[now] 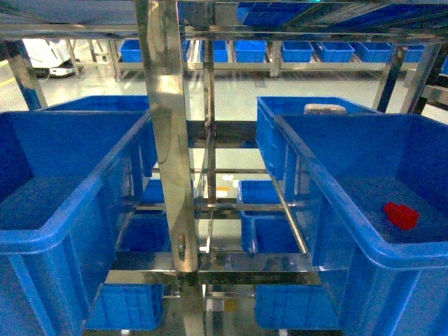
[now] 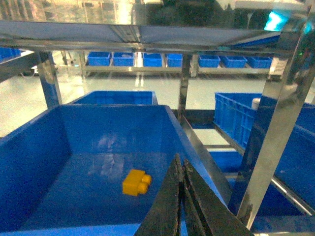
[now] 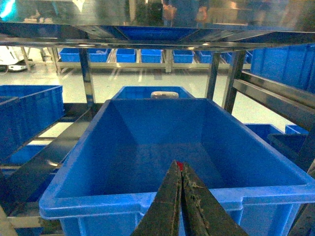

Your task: Sort and place red and yellow blocks in left bins

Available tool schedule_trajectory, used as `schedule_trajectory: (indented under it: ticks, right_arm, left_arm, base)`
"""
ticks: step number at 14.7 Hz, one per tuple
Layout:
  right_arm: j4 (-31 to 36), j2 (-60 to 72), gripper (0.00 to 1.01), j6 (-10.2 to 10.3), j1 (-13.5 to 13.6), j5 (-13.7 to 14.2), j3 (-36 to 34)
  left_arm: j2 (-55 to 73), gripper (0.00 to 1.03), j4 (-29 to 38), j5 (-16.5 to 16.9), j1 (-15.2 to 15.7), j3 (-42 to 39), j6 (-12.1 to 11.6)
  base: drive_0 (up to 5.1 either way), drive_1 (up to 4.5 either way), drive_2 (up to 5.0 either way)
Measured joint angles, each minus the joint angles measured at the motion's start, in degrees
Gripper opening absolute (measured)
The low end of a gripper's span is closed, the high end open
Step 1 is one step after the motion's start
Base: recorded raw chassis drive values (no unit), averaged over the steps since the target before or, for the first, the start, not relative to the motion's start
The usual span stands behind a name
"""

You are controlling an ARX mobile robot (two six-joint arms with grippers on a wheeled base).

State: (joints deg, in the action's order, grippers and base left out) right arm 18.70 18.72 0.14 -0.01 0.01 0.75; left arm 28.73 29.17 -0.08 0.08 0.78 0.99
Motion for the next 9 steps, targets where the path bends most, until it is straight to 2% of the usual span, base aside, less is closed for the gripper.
schedule_trajectory:
  ticks: [4, 9]
  right_arm:
    - [-5.1, -5.1, 0.02, 0.0, 0.0, 0.0, 0.0]
    - [-8.8, -8.9, 0.02, 0.0, 0.0, 0.0, 0.0]
  left_arm:
    - [-7.4, 0.02, -7.6, 0.0, 0.0, 0.0, 0.0]
    - [-13.2, 0.02, -13.4, 0.0, 0.0, 0.0, 0.0]
  base:
    - [0.0, 0.0, 0.0]
    - [0.0, 0.0, 0.0]
